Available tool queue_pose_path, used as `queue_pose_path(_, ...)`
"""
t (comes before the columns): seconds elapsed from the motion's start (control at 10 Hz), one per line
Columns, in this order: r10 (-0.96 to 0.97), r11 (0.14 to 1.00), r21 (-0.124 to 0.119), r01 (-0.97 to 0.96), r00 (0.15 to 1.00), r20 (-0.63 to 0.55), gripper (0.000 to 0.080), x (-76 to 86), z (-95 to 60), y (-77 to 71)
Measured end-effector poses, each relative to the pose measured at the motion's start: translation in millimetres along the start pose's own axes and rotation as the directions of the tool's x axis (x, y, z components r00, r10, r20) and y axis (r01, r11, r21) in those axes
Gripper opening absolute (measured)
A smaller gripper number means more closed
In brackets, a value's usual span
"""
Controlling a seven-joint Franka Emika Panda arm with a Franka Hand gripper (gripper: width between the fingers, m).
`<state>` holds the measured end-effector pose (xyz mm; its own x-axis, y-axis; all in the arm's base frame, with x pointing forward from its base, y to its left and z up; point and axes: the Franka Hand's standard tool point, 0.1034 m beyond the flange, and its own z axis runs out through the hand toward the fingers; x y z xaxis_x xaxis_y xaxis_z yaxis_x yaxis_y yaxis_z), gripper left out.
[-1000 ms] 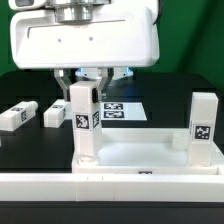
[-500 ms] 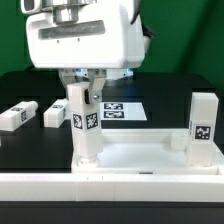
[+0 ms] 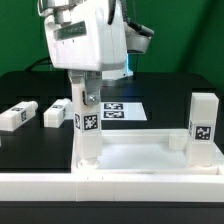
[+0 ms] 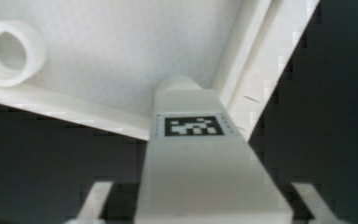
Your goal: Assemble desk
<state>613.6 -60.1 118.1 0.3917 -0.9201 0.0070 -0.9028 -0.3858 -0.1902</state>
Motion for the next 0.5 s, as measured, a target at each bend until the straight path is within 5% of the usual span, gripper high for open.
queue_pose_path(0.2, -0.071, 0.997, -0.003, 0.071, 0.997, 0.001, 0.0350, -0.4, 0.8, 0.3)
queue_pose_path(0.3, -0.159, 0.987, -0.005, 0.159, 0.987, 0.001, 0.0549, -1.8, 1.2, -0.3)
queue_pose_path(0.5, -0.343, 0.939, -0.004, 0.343, 0.939, 0.003, 0.0642, -4.1, 2.4, -1.3)
